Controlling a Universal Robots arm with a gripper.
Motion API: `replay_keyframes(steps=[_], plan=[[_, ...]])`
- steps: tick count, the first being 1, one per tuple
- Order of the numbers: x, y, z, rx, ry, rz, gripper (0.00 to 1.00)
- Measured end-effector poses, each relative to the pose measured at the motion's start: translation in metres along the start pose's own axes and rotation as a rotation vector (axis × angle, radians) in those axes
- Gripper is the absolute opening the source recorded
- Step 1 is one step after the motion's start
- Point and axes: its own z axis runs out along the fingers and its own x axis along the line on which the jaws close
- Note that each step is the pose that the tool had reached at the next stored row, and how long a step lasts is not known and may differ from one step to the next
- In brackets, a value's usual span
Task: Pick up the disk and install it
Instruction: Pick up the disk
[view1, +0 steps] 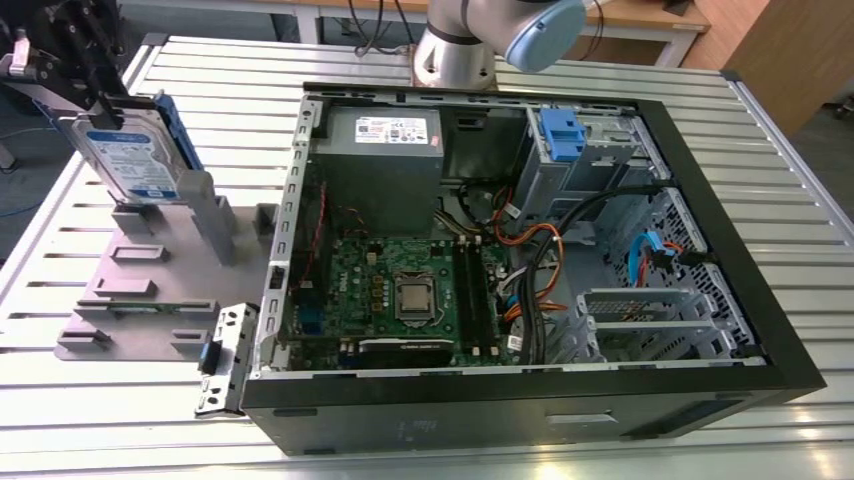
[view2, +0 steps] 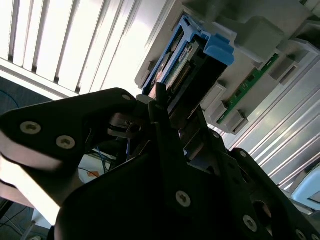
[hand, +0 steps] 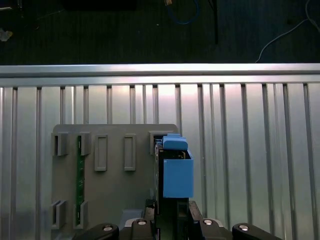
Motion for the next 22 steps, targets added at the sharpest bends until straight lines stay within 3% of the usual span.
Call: replay_keyframes(steps=[12, 22], plan=[[-0.0001, 0.0001, -0.0017, -0.0002, 0.0002, 0.000, 0.35], [-0.0008, 0.0006, -0.0120, 0.0001, -0.0001, 0.000, 0.35]])
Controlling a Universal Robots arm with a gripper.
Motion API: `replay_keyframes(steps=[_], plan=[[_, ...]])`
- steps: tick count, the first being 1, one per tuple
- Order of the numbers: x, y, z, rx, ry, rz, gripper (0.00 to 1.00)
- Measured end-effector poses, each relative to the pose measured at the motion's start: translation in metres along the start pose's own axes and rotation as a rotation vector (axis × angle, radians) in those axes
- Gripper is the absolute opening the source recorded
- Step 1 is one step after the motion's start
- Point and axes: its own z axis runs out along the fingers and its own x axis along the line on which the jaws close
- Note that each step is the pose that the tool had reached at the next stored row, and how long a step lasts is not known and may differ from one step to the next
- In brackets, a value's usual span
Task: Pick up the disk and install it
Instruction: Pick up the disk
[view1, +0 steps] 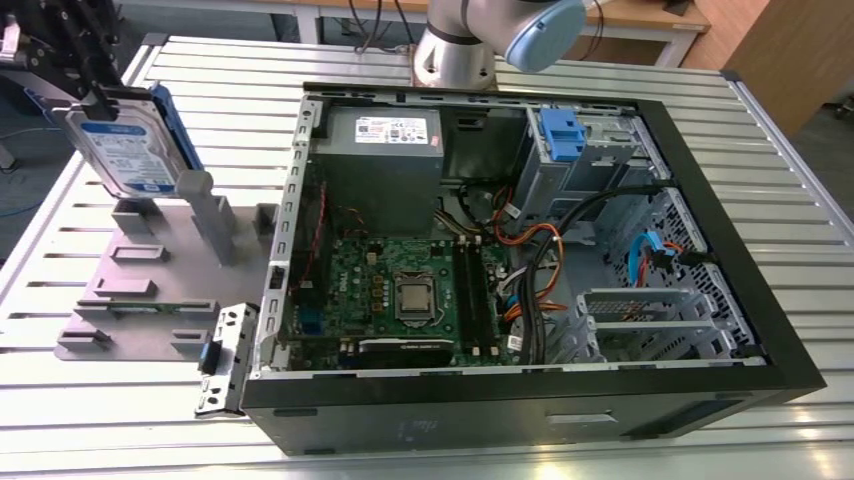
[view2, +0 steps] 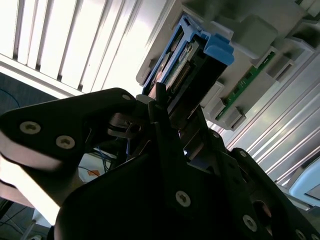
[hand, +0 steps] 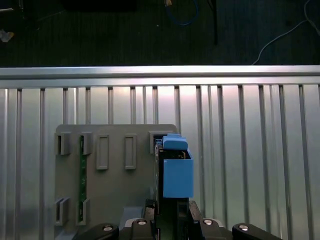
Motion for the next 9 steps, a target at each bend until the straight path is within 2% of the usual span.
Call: replay_keyframes(steps=[9], plan=[[-0.0006, 0.0005, -0.0101, 0.0000, 0.0001, 0.000, 0.35]])
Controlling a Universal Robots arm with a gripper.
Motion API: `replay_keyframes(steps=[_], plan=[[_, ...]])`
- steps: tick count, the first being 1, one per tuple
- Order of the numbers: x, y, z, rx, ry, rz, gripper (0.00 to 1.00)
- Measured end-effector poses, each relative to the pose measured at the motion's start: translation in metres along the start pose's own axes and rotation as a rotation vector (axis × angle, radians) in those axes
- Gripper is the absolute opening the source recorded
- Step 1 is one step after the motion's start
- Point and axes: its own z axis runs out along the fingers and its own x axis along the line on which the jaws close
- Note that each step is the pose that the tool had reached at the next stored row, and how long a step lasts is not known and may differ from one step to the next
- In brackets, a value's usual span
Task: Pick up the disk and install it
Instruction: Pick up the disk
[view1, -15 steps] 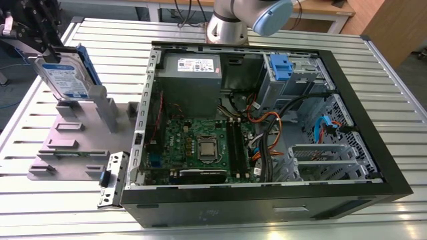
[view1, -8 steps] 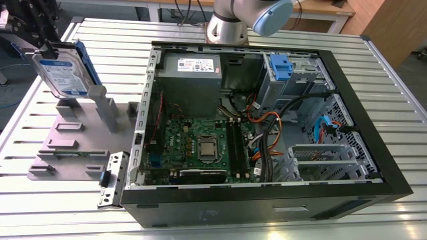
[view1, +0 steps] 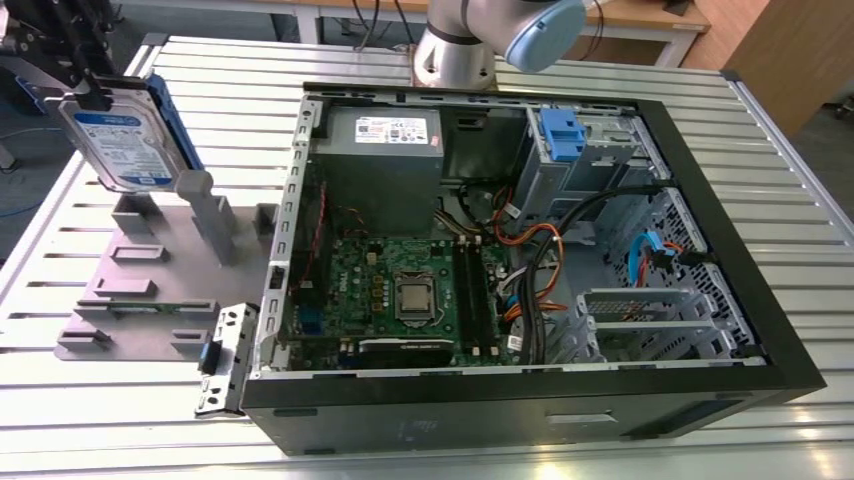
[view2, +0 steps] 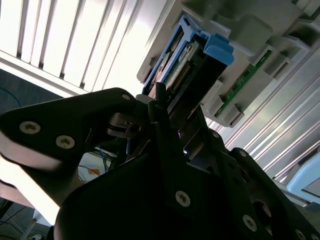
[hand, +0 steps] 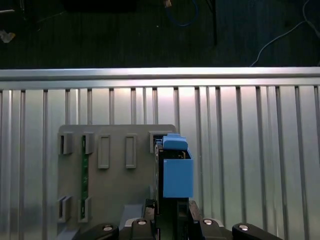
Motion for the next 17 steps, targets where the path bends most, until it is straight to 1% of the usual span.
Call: replay_keyframes(steps=[10, 14, 17], plan=[[-0.0008, 0.0007, -0.0133, -0.0001, 0.0000, 0.000, 0.35], [-0.0010, 0.0008, -0.0162, 0.0000, -0.0001, 0.000, 0.35], [-0.0010, 0.0008, -0.0165, 0.0002, -0.0002, 0.000, 0.35]])
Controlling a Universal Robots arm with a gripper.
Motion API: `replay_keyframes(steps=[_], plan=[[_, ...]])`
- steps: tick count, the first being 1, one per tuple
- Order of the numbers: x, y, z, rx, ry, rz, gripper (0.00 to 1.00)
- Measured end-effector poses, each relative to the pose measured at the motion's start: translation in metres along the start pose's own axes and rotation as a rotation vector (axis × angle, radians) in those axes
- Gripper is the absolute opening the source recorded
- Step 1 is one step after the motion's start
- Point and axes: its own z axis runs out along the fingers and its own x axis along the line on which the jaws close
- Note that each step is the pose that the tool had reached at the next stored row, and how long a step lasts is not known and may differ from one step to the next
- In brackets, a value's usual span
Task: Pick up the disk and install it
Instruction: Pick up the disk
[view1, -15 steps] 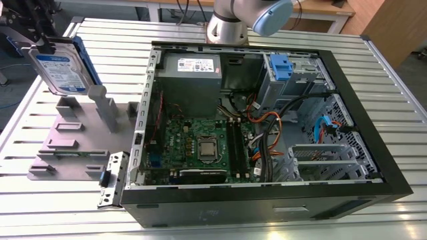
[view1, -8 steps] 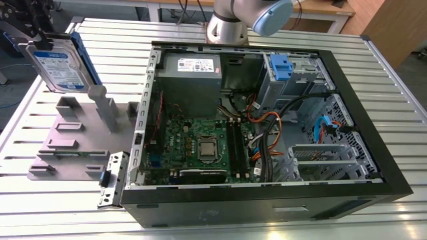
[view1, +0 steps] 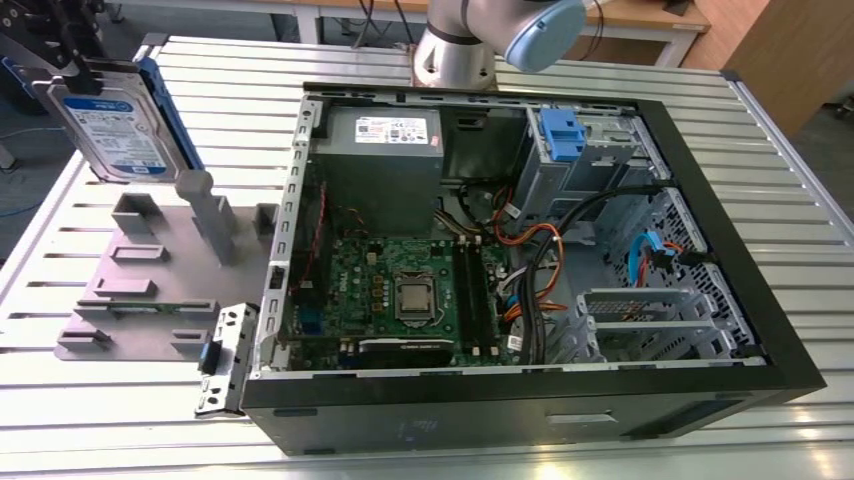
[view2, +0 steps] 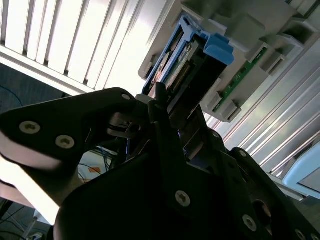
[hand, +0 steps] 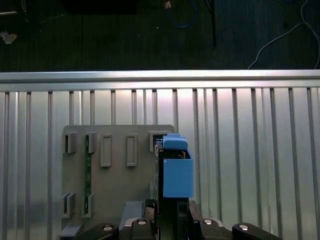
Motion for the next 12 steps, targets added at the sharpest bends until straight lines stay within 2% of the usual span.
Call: replay_keyframes(steps=[12], plan=[[-0.0001, 0.0001, -0.0018, -0.0004, 0.0003, 0.000, 0.35]])
